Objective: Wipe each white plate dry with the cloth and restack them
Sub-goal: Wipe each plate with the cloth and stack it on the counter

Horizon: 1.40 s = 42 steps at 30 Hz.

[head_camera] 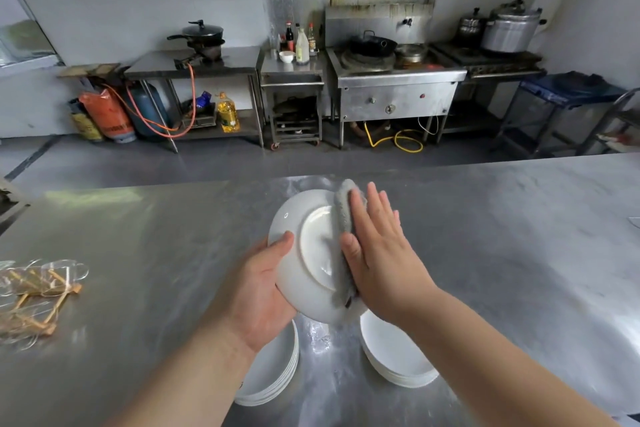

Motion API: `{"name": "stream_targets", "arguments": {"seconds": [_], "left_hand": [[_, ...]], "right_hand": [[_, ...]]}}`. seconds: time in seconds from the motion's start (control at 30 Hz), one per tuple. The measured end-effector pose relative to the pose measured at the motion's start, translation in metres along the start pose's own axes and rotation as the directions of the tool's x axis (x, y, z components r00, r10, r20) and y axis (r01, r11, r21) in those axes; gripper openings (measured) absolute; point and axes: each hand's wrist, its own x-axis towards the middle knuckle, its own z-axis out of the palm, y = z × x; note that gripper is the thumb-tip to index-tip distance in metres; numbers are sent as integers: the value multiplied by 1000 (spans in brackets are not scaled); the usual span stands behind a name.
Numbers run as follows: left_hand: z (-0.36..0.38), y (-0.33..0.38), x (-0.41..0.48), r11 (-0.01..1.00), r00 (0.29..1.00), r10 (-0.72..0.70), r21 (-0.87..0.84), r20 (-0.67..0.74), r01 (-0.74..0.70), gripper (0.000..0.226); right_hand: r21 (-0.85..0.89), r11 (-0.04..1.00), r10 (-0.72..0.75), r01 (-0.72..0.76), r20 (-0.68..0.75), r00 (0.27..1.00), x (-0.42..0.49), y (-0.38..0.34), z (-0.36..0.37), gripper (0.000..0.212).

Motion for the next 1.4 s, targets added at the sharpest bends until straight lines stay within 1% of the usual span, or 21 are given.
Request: {"name": "stream_targets", "arguments": {"seconds": [0.07,0.17,0.2,0.23,0.3,0.37,0.43,0.5,0.6,0.73,0.83,0.9,0.97,1.03,1.07,1.13,1.2,1.27,1.3,1.33,1.4], "left_hand": [[-3,3,0,1000,1000,4,18,-19,-4,48],[2,-8,-3,1000,999,-28,10,-18,28,44],[5,-13,-3,999,999,-43,1,-23,43,45],[8,-17,-3,999,999,-49,-9,-24,48,46],[10,-15,-2,1000,1000,-25,-3,-2,25,46],[9,-5,0,1000,1000,5,8,-5,-5,48],[5,4,1,1000,1000,-4,18,-5,4,53],[2,6,1,999,999,-32,5,6,32,58],[10,-7,-1,997,997,-78,-22,-7,77,53],[13,-22,-5,995,995,-93,-29,38,94,48],[9,-10,-7,998,995,-70,-4,68,70,49],[9,-7,-7,999,996,-52,6,74,52,47],[12,-11,-8,998,995,-31,58,99,25,35],[17,-16,-11,990,990,-30,141,135,11,26],[19,-16,-11,990,989,-29,143,142,9,25],[18,-9,-11,995,992,-15,98,128,3,36],[14,0,-11,998,992,1,58,123,-9,45],[11,3,-11,998,997,-3,64,74,-2,45],[10,2,-11,996,998,-20,83,64,14,46],[10,0,-11,994,996,-44,98,73,37,47],[12,-4,-12,991,989,-81,113,121,67,47]], "right_hand": [[3,999,-47,47,-4,999,-15,-4,9,70],[-1,960,-281,281,-27,959,-33,-15,24,73],[-15,947,-322,322,-47,946,-29,-16,22,73],[-29,947,-322,321,-66,944,-20,-17,17,74],[-36,973,-230,228,-73,970,2,-13,1,76],[-26,996,-88,88,-27,996,13,-4,-8,76],[-5,1000,-26,26,19,999,5,1,-5,80],[-4,994,-110,110,27,994,-15,-6,9,84],[-62,971,-230,231,28,973,-25,-15,20,91],[-148,968,-207,201,-21,978,15,-19,-16,84],[-125,983,-138,134,-19,990,26,-15,-35,79],[-91,967,-242,238,-44,969,19,-21,-36,71],[-144,887,-448,439,-31,894,13,-31,-35,58],[-172,818,-556,550,13,831,17,-36,-39,43],[-162,818,-559,553,8,829,22,-37,-44,41],[-84,889,-457,451,-79,886,30,-29,-51,39],[22,974,-221,227,-159,962,31,-11,-54,42],[96,993,-50,64,-142,989,21,0,-47,47],[97,993,-48,61,-130,990,15,0,-42,49],[61,991,-108,117,-131,986,9,-3,-38,51],[-86,953,-300,291,-127,945,6,-12,-34,52]]}}
